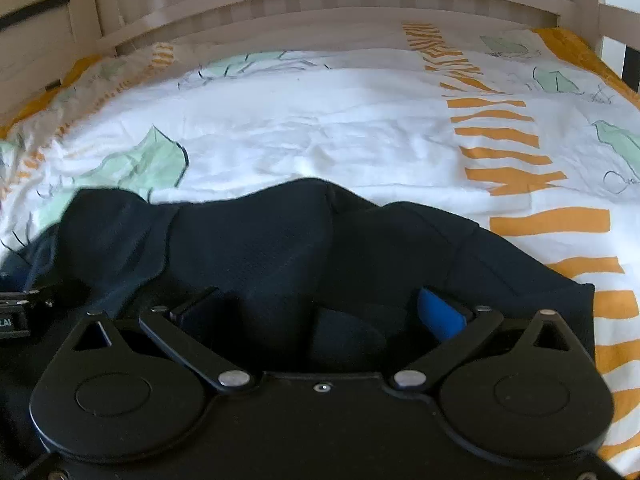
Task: Fold large clothes
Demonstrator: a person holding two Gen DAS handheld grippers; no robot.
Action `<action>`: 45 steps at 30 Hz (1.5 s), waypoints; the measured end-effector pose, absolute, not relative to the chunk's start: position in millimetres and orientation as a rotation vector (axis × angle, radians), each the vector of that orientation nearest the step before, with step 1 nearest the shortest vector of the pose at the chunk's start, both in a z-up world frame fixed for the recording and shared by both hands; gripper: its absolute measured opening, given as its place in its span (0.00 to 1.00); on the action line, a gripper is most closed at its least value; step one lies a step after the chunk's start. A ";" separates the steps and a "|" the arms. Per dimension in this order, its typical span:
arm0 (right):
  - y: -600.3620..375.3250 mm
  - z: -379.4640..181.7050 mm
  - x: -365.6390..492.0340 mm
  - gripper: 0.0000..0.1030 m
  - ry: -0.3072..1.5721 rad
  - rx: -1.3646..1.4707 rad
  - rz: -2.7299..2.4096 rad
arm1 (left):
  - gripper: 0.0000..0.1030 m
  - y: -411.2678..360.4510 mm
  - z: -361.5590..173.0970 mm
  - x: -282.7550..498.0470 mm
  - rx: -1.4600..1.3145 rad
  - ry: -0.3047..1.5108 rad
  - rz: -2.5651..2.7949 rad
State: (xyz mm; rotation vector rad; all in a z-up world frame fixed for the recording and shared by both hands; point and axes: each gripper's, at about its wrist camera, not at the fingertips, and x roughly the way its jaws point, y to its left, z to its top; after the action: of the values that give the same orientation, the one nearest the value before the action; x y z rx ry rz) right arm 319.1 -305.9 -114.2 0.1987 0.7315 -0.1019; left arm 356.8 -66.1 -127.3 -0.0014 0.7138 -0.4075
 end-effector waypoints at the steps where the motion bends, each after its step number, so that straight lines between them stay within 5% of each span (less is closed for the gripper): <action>1: -306.5 -108.5 313.1 0.99 0.711 0.200 -0.104 | 0.94 -64.1 -120.8 351.3 -0.013 0.700 -0.409; 10: -281.0 -62.3 234.4 0.99 0.582 0.159 -0.040 | 0.94 -65.4 -90.5 281.0 0.092 0.641 -0.482; 24: -231.7 -105.0 225.5 0.99 0.773 0.005 -0.115 | 1.00 -79.8 -131.4 266.9 0.172 0.762 -0.390; 34: -254.1 -71.4 158.3 0.99 0.701 0.119 -0.082 | 1.00 -40.0 -103.0 224.3 0.097 0.777 -0.487; 45: -303.1 -67.4 62.6 0.99 0.823 0.319 -0.203 | 1.00 19.9 -84.0 162.4 0.012 0.831 -0.503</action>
State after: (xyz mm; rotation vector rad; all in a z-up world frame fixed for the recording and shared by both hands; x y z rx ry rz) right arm 62.6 -303.1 -67.4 0.3193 0.8227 -0.2028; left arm 162.4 19.9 -84.0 0.0121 0.8312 -0.5028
